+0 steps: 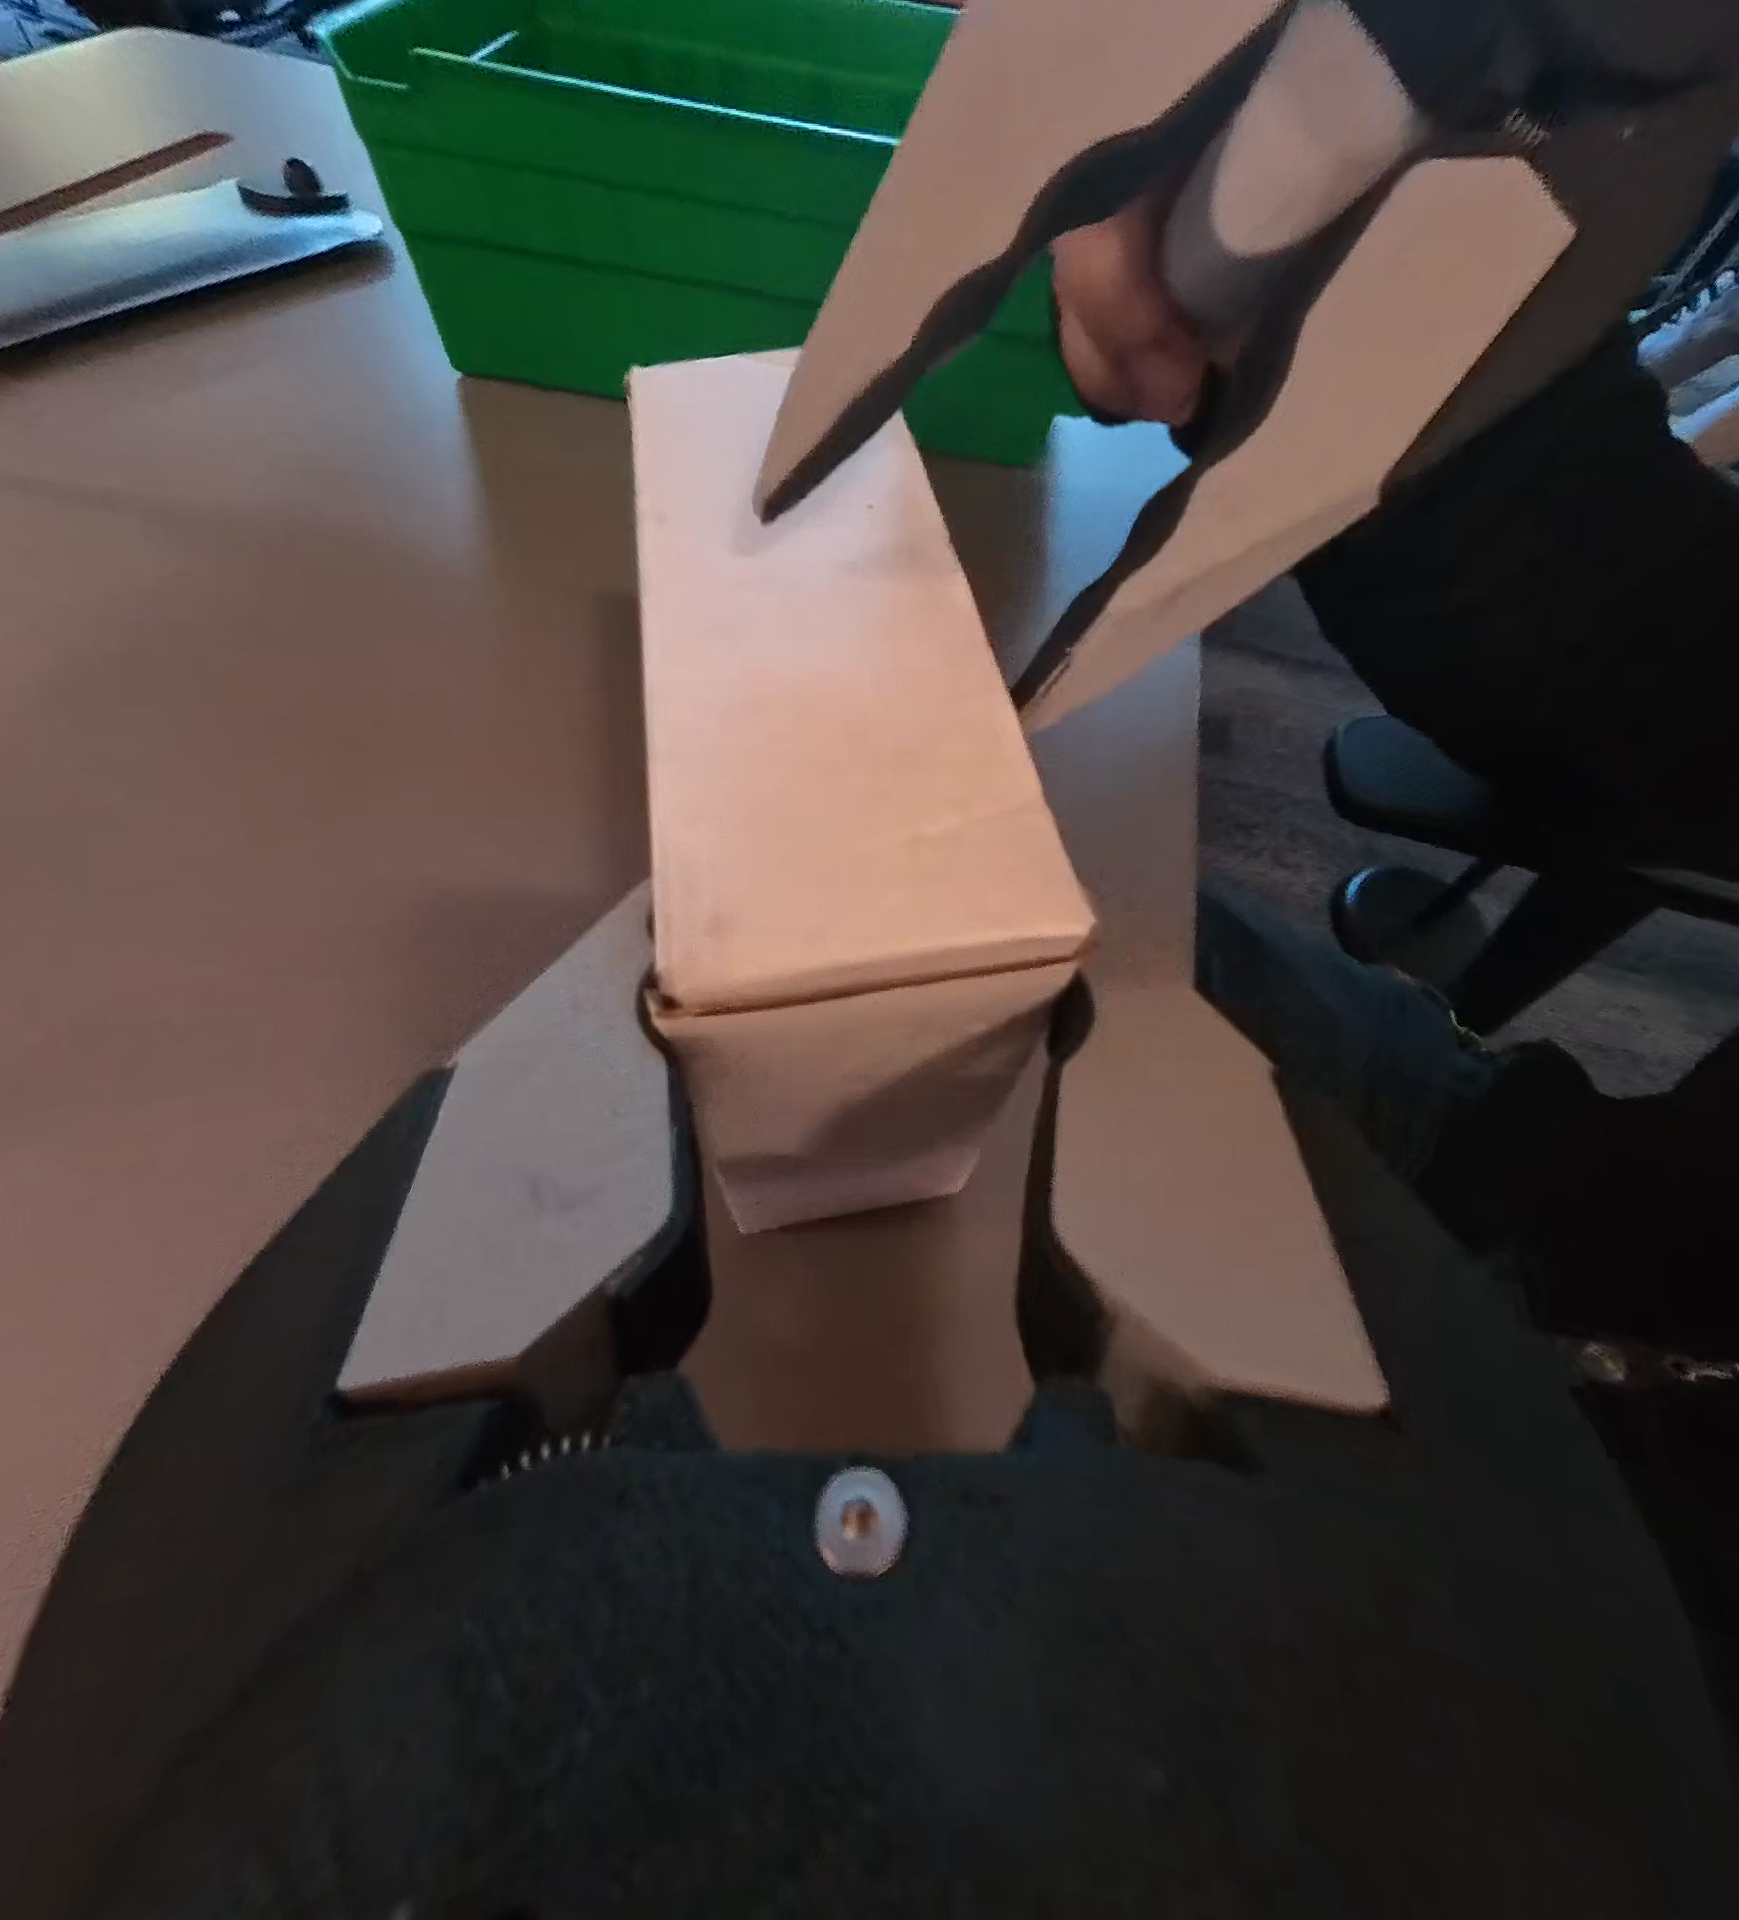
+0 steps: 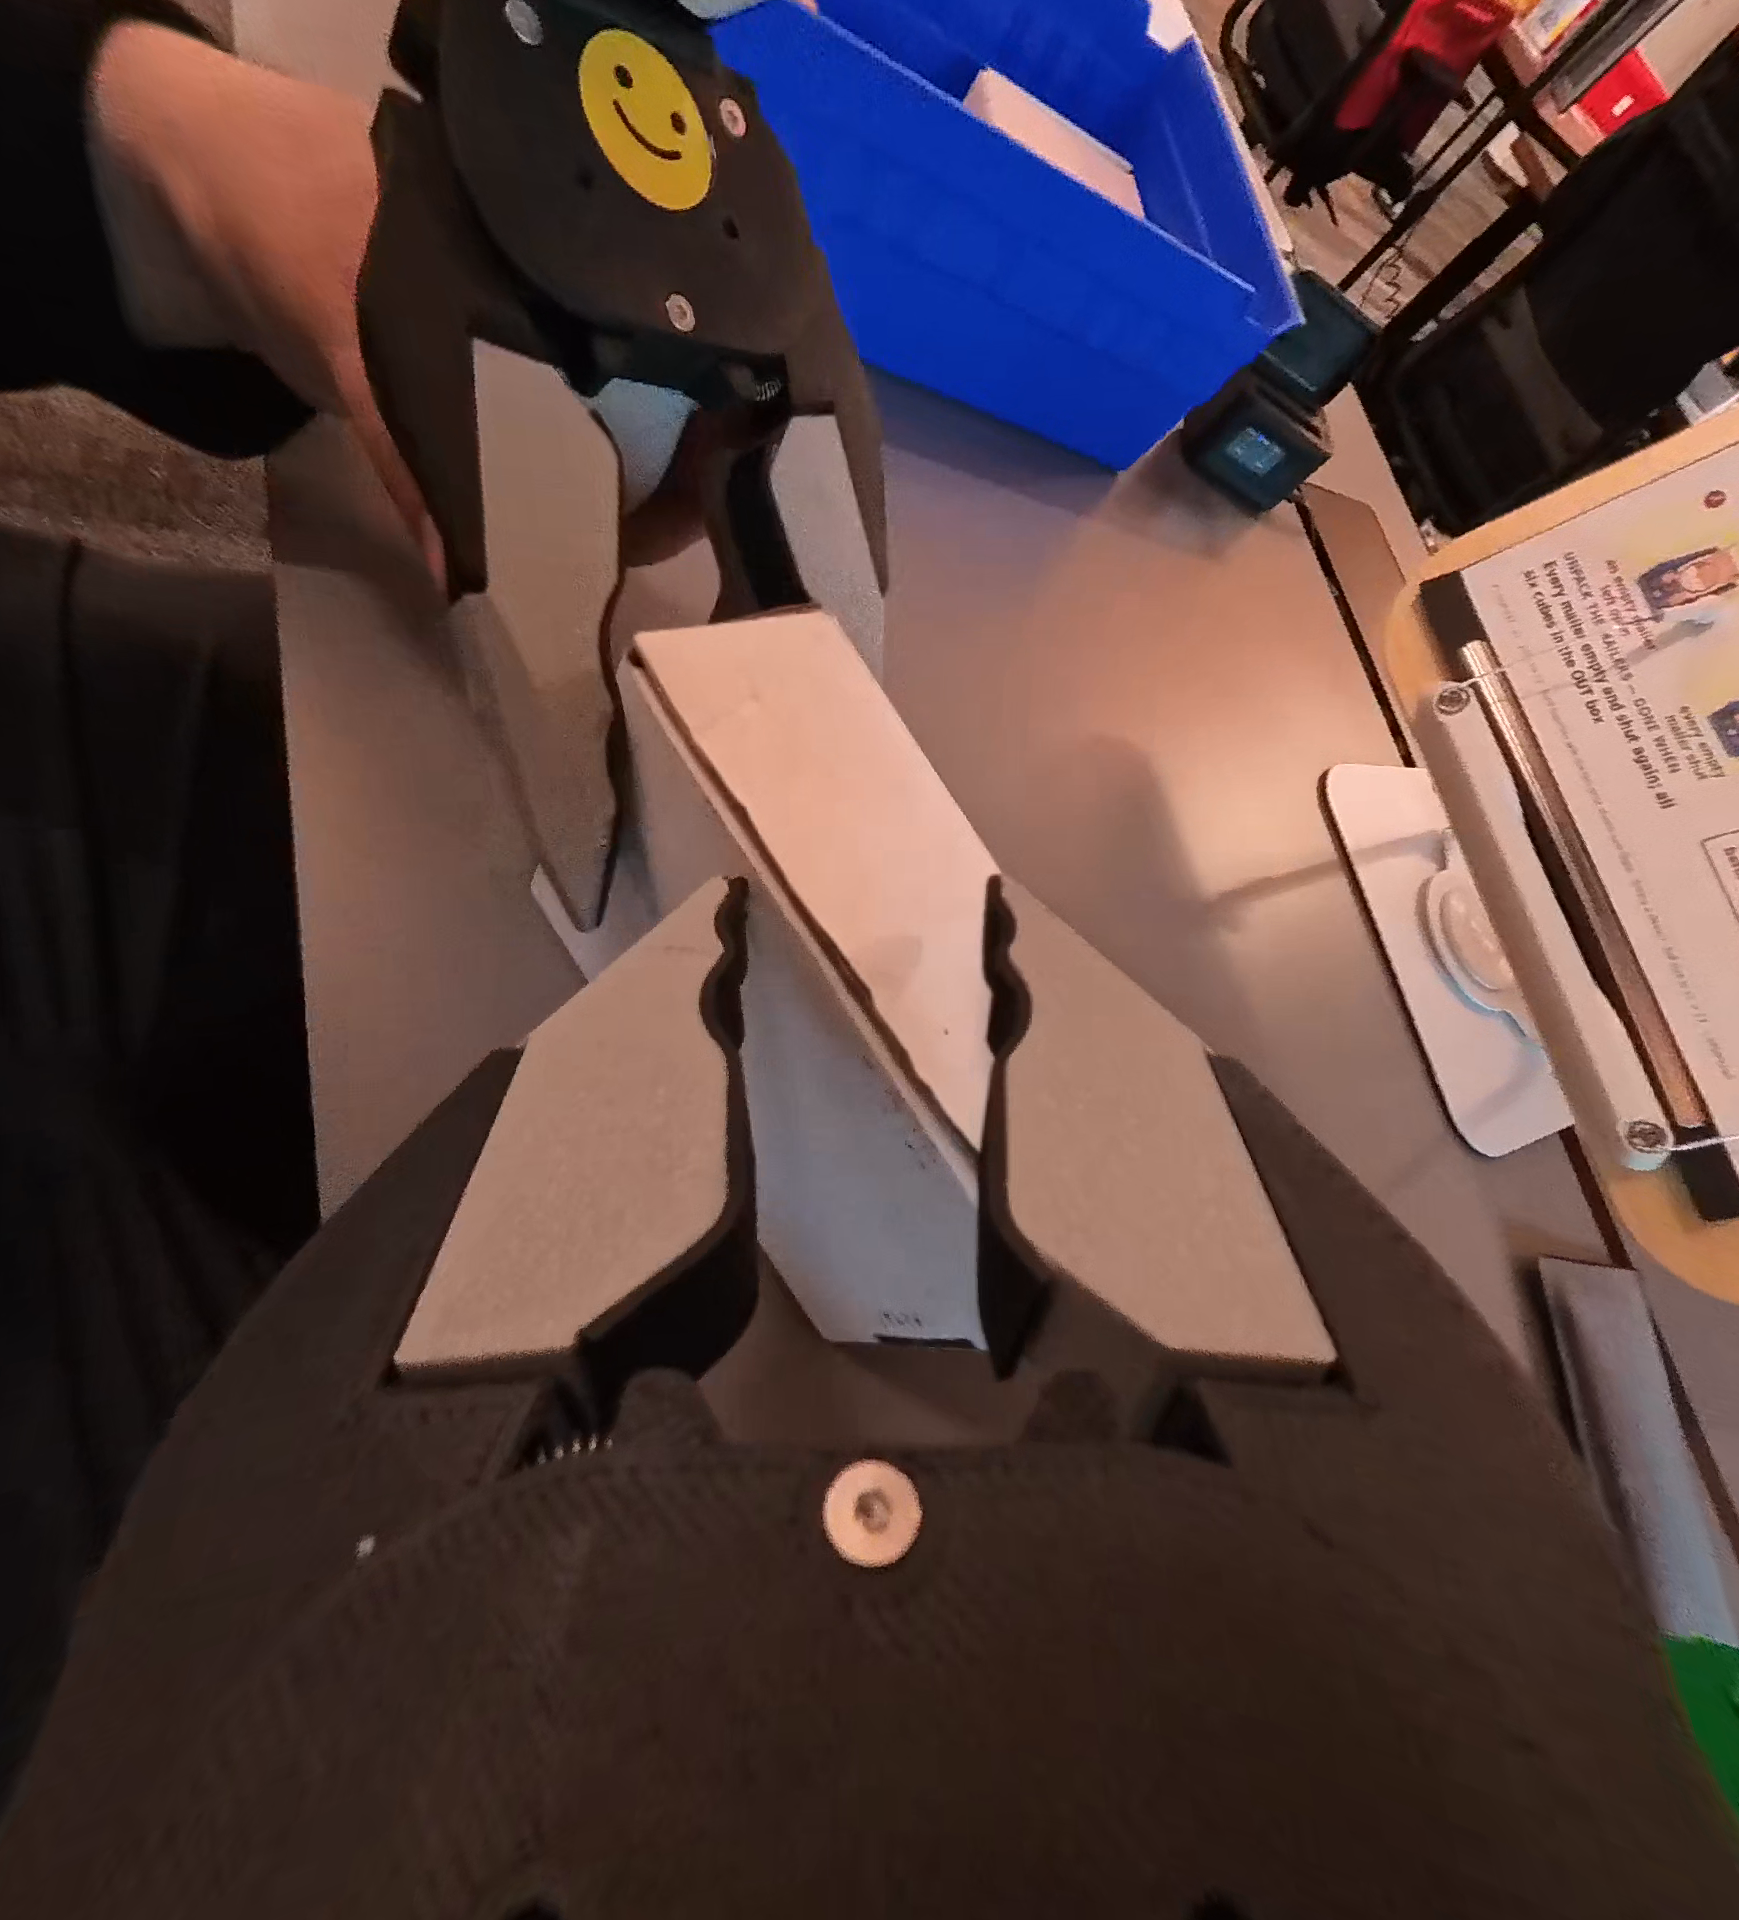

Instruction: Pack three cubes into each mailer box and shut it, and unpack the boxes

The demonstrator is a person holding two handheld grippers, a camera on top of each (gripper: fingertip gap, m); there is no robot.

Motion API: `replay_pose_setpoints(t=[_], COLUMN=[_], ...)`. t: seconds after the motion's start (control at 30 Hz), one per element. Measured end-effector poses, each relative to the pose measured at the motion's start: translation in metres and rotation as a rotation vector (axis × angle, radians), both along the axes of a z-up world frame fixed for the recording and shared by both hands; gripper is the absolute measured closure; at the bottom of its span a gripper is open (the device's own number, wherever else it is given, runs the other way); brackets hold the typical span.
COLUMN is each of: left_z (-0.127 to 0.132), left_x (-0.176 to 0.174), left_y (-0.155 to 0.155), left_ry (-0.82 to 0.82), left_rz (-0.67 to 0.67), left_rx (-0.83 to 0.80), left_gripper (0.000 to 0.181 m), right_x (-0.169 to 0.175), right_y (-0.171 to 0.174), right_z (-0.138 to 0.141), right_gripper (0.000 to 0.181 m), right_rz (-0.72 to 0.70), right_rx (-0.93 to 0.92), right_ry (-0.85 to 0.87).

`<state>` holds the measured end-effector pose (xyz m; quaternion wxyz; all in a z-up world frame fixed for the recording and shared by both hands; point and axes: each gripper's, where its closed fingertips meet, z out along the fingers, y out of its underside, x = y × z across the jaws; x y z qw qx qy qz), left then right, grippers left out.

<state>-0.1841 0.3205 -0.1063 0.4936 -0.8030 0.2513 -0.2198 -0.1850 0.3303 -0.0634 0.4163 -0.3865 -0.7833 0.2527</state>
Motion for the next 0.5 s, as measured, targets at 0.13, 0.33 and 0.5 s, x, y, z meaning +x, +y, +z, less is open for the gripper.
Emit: replay_pose_setpoints(t=[0.13,0.33,0.5], left_z=[-0.001,-0.001,-0.002], left_x=[-0.001,0.000,0.000], left_y=[-0.001,-0.003,-0.004], left_ry=[0.020,0.011,0.033], left_rz=[-0.010,-0.017,-0.007], left_rx=[-0.010,-0.023,-0.040], left_gripper=[0.112,0.111,0.112], right_x=[0.000,0.002,0.004], right_y=[0.002,0.015,0.002], right_z=[0.007,0.023,0.018], right_gripper=[0.134,0.150,0.151], right_rz=[-0.011,-0.073,-0.020], right_rx=[0.056,0.159,0.165], right_ry=[0.033,0.116,0.090])
